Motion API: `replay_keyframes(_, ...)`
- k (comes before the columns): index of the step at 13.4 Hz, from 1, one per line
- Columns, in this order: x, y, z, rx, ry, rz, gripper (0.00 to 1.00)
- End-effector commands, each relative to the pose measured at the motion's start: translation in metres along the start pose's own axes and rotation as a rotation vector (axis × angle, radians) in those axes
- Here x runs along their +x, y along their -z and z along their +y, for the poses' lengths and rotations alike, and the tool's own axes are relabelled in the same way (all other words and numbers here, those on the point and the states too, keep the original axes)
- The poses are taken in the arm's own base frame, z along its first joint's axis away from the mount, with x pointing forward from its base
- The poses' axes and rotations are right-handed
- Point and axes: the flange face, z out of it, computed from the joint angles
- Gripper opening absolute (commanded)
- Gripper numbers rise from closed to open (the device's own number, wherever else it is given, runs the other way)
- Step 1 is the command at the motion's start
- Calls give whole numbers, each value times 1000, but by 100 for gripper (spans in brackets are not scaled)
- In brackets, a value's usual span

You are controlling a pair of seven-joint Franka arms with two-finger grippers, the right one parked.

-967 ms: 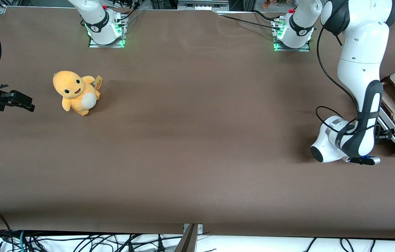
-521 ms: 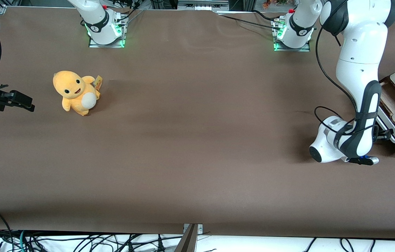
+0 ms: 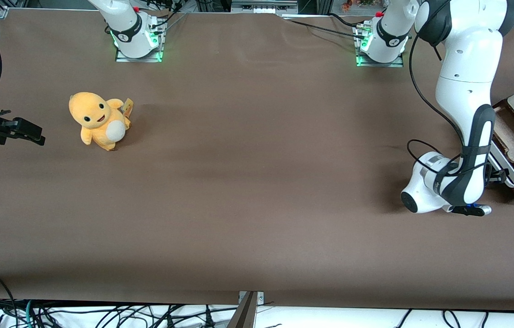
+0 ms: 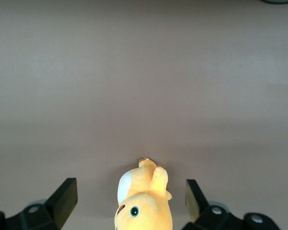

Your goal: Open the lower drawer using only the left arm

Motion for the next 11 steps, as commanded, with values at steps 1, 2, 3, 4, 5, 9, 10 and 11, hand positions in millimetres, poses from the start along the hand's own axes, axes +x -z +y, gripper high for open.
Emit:
replay_keyframes(1,-1,20,5,-43,-36,-12,12)
replay_keyframes(2,-1,20,5,-44,-36,-13,12)
replay_keyframes(3,-1,21,6,-49,-36,-14,12)
replay_keyframes(4,-1,23,4,-53,-32,-13,12)
replay_keyframes(5,0,23,3,-55,-30,-13,12)
replay_keyframes(9,-2,26,5,-65,-32,-15,13)
replay_keyframes(10,-1,27,5,-67,-33,-13,14)
replay_keyframes(11,-2,27,5,-68,-33,-14,17)
